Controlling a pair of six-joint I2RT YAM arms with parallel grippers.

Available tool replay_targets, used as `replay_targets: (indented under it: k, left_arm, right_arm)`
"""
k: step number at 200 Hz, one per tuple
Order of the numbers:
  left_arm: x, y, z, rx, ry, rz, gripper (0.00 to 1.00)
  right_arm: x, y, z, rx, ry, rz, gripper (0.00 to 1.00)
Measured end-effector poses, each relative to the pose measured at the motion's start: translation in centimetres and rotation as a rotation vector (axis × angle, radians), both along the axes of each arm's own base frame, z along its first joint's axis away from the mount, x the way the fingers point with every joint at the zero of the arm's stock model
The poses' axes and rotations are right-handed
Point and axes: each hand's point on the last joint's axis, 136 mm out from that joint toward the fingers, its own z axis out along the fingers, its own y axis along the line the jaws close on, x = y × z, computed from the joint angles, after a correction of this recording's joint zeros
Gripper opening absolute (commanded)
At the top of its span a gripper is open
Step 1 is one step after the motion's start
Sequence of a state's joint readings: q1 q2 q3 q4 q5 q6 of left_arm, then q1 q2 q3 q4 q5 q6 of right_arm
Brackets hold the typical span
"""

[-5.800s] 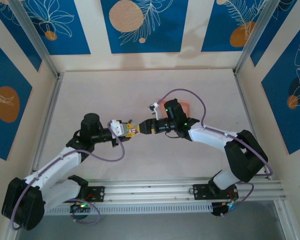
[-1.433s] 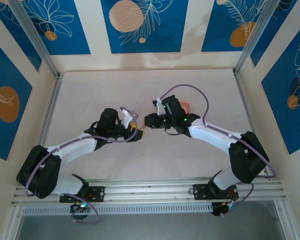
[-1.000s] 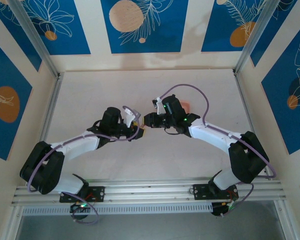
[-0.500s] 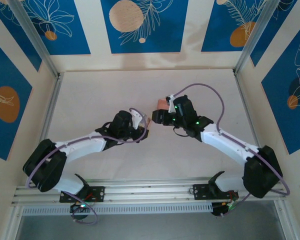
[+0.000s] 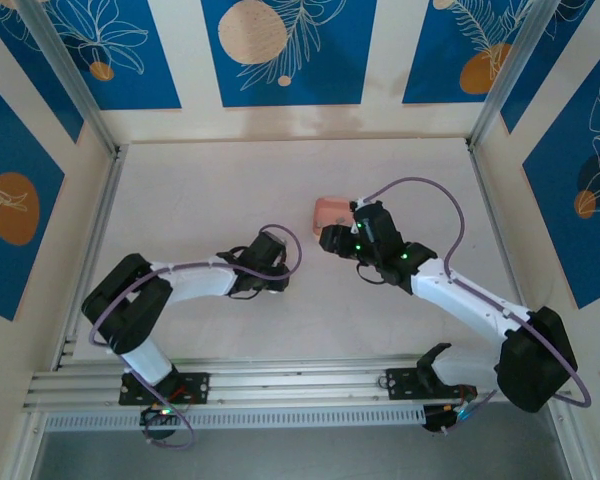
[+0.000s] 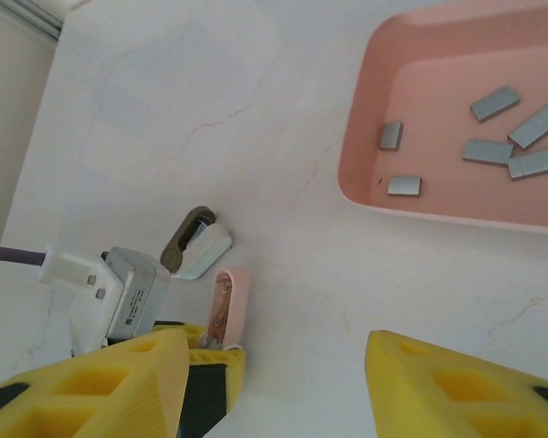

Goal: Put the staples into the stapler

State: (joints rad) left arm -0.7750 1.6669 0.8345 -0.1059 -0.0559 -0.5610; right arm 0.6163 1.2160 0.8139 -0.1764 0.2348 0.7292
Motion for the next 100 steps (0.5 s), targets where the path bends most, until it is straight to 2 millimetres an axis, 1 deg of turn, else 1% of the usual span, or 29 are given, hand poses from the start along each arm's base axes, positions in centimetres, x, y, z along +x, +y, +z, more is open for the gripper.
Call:
replay_targets:
  k: [20,39,65,100]
  left_arm:
    - [0.6,-0.3,0.3,0.0,-0.007,0.021,0.19]
    - [0.9,-0.2,0.1,0.011,-0.011,0.037,0.21]
    - [1.1,-0.3,0.1,0.015,-0.014,0.047,0.24]
    - [1.2,-0.4,-0.1,0.023,-0.016,0.046,0.38]
  right_arm:
    - [0.0,0.3,-0.9,-0.014,0.022,0.004,0.54]
    - [0.0,0.5,-1.6,-0.026,0.039,0.009,0.54]
    - [0.1,0.9,-1.7,-0.031,0.046,0.015,0.54]
    - [0.1,1.3,-1.4,-0.026,0.039,0.023,0.54]
